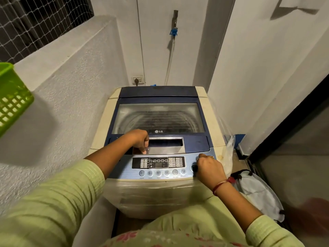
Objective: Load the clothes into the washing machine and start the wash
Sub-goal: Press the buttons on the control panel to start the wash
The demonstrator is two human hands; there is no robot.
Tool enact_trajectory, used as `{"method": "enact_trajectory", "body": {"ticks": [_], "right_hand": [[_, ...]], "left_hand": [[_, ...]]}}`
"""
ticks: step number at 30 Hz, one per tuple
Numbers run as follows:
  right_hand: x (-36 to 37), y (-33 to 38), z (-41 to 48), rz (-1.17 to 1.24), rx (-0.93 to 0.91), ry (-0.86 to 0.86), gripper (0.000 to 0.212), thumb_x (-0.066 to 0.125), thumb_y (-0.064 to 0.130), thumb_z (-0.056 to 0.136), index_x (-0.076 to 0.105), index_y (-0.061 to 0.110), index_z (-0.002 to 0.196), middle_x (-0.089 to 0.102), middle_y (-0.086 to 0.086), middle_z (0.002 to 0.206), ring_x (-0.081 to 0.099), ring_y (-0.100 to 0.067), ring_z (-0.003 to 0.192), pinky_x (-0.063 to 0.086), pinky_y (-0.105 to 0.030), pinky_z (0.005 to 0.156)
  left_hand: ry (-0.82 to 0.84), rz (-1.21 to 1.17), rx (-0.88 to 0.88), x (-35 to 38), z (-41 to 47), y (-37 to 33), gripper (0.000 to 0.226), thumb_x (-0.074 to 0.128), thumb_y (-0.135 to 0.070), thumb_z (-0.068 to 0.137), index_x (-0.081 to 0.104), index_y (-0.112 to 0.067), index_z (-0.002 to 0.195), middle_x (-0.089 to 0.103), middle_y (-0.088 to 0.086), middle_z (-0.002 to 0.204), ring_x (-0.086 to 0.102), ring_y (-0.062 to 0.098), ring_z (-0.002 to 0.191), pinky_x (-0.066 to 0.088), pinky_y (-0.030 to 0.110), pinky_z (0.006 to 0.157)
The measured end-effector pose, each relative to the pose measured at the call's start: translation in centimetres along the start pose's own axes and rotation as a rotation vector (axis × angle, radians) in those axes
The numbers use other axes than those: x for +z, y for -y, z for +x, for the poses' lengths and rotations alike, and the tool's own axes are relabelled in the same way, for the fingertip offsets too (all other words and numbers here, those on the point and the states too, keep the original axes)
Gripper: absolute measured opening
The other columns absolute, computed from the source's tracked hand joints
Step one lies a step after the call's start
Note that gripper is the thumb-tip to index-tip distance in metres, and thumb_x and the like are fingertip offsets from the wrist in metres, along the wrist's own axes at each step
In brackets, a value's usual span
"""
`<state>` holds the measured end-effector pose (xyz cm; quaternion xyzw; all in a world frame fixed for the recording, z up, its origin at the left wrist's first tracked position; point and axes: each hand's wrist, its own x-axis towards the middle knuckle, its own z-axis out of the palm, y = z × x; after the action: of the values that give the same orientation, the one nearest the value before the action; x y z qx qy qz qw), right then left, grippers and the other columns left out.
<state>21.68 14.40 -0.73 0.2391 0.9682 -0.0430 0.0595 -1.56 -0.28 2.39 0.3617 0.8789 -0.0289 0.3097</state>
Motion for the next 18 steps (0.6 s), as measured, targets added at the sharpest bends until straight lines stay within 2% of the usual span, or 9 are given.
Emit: {"method": "enact_trajectory", "body": {"ticks": [6, 12, 18], "right_hand": [[-0.8, 0.3, 0.3, 0.021, -0.010, -0.002, 0.018, 0.058, 0.018, 0.085, 0.063, 0.009, 0.100, 0.066, -0.010, 0.107, 0.061, -0.029, 0.101, 0.049, -0.033, 0.082], [-0.3, -1.1, -0.3, 0.107, 0.011, -0.010, 0.022, 0.053, 0.024, 0.090, 0.059, 0.006, 0.101, 0.064, -0.012, 0.108, 0.063, -0.031, 0.097, 0.048, -0.033, 0.075], [0.3, -0.8, -1.6, 0.074, -0.010, -0.028, 0.024, 0.045, 0.023, 0.093, 0.061, 0.012, 0.108, 0.058, -0.009, 0.110, 0.063, -0.031, 0.095, 0.049, -0.034, 0.076]], "left_hand": [[-0.018, 0.042, -0.012, 0.2, 0.0, -0.5, 0.025, 0.077, -0.018, 0.075, 0.069, -0.013, 0.098, 0.069, 0.004, 0.107, 0.056, 0.016, 0.090, 0.045, 0.028, 0.079], [-0.073, 0.029, -0.002, 0.7, -0.5, -0.1, 0.025, 0.076, -0.016, 0.076, 0.070, -0.013, 0.099, 0.070, 0.003, 0.108, 0.055, 0.014, 0.087, 0.041, 0.027, 0.076], [-0.194, -0.031, 0.090, 2.2, -1.6, 0.9, 0.024, 0.073, -0.015, 0.079, 0.070, -0.011, 0.103, 0.070, 0.002, 0.109, 0.062, 0.019, 0.103, 0.045, 0.027, 0.086]]}}
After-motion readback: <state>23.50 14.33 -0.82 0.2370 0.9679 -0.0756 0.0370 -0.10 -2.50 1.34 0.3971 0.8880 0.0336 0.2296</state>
